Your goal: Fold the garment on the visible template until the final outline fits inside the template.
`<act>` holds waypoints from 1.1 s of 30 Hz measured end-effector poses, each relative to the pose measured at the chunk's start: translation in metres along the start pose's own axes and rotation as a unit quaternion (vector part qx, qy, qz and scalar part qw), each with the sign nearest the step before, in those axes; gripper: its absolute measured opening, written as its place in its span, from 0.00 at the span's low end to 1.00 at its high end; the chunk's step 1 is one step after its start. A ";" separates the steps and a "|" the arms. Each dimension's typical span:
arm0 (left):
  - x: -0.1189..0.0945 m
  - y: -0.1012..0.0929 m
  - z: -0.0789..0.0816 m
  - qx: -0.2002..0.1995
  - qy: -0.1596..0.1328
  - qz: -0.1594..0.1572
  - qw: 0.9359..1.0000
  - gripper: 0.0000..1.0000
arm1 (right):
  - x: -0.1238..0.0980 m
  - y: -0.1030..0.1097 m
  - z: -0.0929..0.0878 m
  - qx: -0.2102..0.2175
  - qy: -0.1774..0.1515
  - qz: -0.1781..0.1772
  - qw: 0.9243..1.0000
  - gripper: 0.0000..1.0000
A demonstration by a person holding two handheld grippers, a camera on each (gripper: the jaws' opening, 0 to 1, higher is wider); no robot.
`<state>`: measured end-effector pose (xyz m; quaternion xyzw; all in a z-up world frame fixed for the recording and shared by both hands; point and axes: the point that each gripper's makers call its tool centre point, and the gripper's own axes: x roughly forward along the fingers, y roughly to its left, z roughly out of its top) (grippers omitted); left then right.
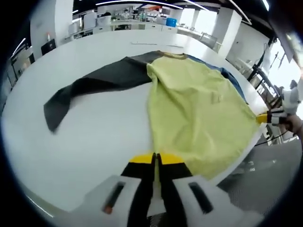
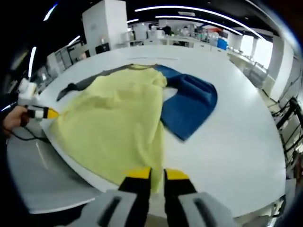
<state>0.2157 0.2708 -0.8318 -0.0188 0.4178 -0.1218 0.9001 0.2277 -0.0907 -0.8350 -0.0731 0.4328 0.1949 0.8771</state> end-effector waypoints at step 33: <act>0.016 0.004 0.085 0.033 -0.096 -0.039 0.994 0.60 | 0.022 0.011 0.120 0.061 -0.133 0.095 0.985 0.66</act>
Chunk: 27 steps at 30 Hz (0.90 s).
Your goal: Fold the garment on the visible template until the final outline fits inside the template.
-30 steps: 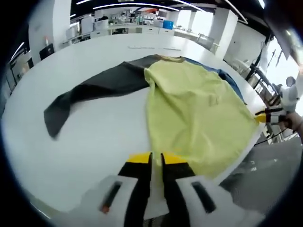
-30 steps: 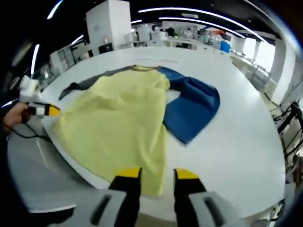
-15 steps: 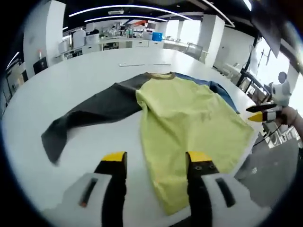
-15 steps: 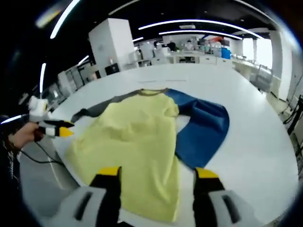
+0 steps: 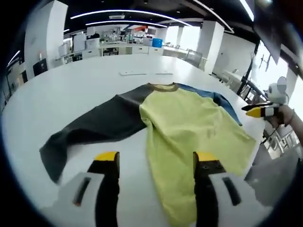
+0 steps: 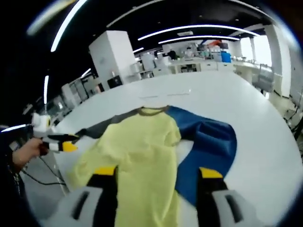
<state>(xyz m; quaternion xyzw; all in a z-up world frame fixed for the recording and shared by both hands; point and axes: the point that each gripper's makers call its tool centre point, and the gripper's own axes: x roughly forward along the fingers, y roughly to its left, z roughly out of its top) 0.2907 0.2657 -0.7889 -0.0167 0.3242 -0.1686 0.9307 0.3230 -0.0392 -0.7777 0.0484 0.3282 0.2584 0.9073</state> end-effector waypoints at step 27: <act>0.056 0.041 0.020 0.030 -0.009 0.028 0.999 0.29 | 0.075 -0.037 0.029 0.018 0.012 0.006 1.000 0.47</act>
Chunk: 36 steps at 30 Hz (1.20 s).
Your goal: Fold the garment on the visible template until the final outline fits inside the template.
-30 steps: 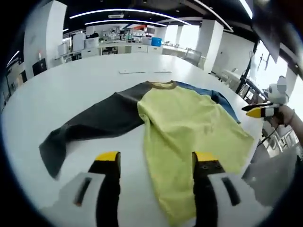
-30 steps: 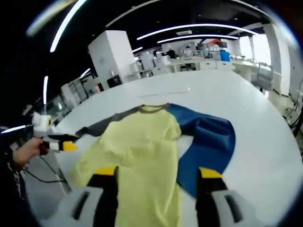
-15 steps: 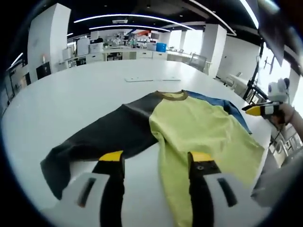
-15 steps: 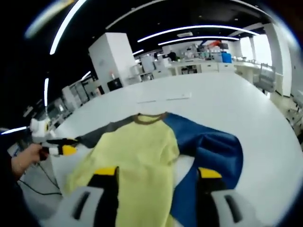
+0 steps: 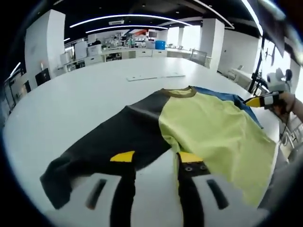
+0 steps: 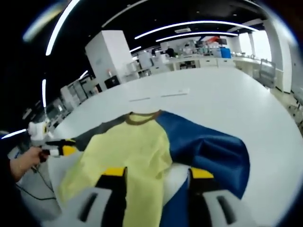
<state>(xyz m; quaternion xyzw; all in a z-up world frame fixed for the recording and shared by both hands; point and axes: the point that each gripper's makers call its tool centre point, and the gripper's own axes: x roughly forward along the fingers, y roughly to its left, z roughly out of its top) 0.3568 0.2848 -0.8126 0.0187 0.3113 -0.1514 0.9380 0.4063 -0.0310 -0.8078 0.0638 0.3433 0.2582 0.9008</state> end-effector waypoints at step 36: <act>0.043 0.003 -0.004 0.103 -0.001 0.004 0.995 0.01 | 0.045 -0.025 0.000 0.012 0.009 -0.052 0.999 0.06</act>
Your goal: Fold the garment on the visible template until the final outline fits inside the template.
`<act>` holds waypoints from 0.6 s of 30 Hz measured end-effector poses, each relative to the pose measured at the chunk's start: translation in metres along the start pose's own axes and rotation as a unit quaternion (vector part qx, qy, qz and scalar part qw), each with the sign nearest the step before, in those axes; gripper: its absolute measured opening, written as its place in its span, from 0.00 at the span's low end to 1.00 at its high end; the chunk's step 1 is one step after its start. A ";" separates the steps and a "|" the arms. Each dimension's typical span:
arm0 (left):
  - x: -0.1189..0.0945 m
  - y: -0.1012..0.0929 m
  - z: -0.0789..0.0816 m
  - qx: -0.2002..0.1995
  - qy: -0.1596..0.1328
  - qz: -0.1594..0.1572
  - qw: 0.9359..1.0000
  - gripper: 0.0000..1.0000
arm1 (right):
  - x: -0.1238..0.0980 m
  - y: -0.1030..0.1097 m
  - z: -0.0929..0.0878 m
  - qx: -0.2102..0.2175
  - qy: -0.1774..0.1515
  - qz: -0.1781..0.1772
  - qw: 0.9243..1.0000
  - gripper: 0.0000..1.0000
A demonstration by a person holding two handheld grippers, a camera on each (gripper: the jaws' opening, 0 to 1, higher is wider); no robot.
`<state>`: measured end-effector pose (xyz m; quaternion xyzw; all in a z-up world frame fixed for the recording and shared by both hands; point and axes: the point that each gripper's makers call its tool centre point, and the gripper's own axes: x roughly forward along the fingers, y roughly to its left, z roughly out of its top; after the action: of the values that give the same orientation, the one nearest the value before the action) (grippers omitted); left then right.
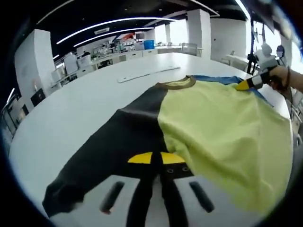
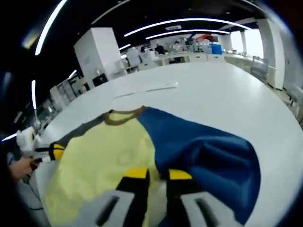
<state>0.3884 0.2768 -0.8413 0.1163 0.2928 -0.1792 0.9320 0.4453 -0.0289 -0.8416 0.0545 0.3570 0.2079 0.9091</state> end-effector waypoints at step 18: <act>-0.001 0.036 0.008 0.013 -0.002 0.048 0.999 0.00 | 0.001 -0.005 0.014 -0.011 -0.023 -0.009 1.000 0.02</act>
<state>0.4059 0.3076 -0.8299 0.1418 0.2823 -0.1385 0.9386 0.4568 -0.0327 -0.8333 0.0461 0.3343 0.2026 0.9193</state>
